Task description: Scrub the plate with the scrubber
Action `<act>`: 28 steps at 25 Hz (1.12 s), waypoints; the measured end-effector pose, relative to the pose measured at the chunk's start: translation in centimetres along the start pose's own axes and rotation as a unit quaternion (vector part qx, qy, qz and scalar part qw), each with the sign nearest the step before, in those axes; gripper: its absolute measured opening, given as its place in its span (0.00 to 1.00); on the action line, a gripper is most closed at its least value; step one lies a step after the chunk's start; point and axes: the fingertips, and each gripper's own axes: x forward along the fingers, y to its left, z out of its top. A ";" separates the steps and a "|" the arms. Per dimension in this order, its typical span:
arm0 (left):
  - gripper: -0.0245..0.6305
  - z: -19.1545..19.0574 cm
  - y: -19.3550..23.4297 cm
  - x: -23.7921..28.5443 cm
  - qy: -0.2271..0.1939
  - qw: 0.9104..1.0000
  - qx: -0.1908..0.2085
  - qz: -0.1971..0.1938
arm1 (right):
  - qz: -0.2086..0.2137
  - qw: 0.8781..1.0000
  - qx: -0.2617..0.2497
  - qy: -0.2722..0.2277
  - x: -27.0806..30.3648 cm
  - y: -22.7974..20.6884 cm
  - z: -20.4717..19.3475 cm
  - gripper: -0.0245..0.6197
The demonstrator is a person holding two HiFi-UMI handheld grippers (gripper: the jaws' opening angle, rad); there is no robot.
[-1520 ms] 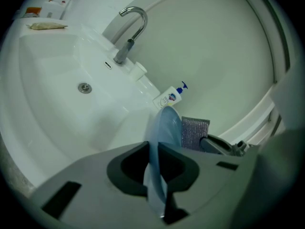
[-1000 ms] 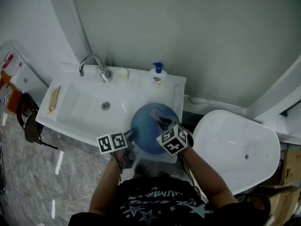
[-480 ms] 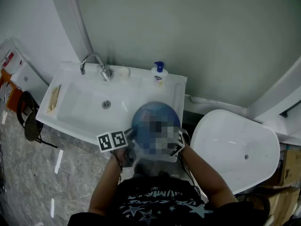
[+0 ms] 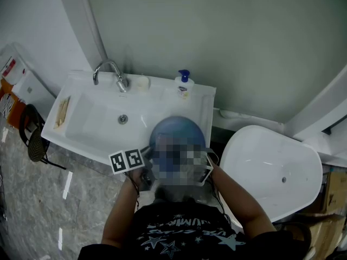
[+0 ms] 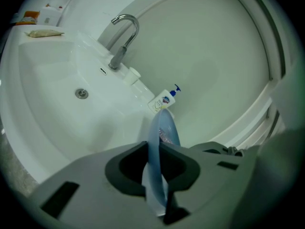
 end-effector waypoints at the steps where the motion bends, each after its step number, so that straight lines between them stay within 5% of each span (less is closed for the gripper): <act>1: 0.11 0.1 0.1 0.0 -0.001 1.000 -0.001 0.001 | 0.007 1.000 -0.006 -0.001 0.0 0.3 0.0 0.16; 15: 0.11 1.3 0.8 -0.5 -0.016 1.000 -0.019 0.003 | 0.071 0.992 -0.108 -0.007 -0.6 4.3 0.0 0.16; 28: 0.12 2.3 2.2 -1.4 -0.042 0.998 -0.047 0.005 | 0.125 0.981 -0.146 0.030 -2.5 6.9 -2.8 0.16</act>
